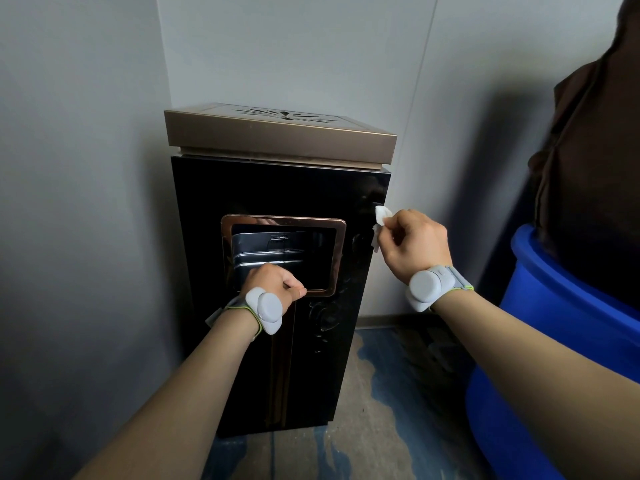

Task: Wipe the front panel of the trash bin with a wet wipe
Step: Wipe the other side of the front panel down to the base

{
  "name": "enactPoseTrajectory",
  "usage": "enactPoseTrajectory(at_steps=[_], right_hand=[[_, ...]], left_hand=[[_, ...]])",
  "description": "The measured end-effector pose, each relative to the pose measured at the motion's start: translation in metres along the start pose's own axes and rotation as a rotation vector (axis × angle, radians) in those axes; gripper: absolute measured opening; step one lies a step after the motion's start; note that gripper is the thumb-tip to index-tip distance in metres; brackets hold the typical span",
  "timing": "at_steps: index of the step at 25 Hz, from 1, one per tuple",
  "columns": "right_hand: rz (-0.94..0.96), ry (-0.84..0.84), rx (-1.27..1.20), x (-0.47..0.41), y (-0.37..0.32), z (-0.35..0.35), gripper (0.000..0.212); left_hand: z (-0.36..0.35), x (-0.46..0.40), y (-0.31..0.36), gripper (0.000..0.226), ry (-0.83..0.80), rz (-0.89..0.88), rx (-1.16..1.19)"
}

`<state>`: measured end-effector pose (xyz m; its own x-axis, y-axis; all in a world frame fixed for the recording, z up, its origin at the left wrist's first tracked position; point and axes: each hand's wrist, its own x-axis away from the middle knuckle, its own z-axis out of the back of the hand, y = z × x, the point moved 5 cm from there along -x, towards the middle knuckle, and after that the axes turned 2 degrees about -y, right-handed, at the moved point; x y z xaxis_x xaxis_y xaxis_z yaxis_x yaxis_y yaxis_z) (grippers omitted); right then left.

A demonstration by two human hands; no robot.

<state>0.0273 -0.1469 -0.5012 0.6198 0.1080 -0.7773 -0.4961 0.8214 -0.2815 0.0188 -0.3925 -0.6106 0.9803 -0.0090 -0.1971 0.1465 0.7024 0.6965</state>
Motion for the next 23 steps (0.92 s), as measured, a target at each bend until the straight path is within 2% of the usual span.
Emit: enactPoseTrajectory(at_steps=[3,8,23], right_hand=[[0.092,-0.029,-0.040,0.007,-0.013,-0.005,0.011],[0.131,-0.153,-0.065,0.013,-0.026,-0.027,0.011],[0.019,-0.082,-0.048,0.014,-0.019,-0.035,0.011]], left_hand=[[-0.001,-0.002,-0.001,0.006,0.009,0.005,-0.011],[-0.002,-0.002,-0.002,0.006,0.011,0.011,-0.016],[-0.002,-0.002,-0.002,0.006,0.011,0.005,-0.017]])
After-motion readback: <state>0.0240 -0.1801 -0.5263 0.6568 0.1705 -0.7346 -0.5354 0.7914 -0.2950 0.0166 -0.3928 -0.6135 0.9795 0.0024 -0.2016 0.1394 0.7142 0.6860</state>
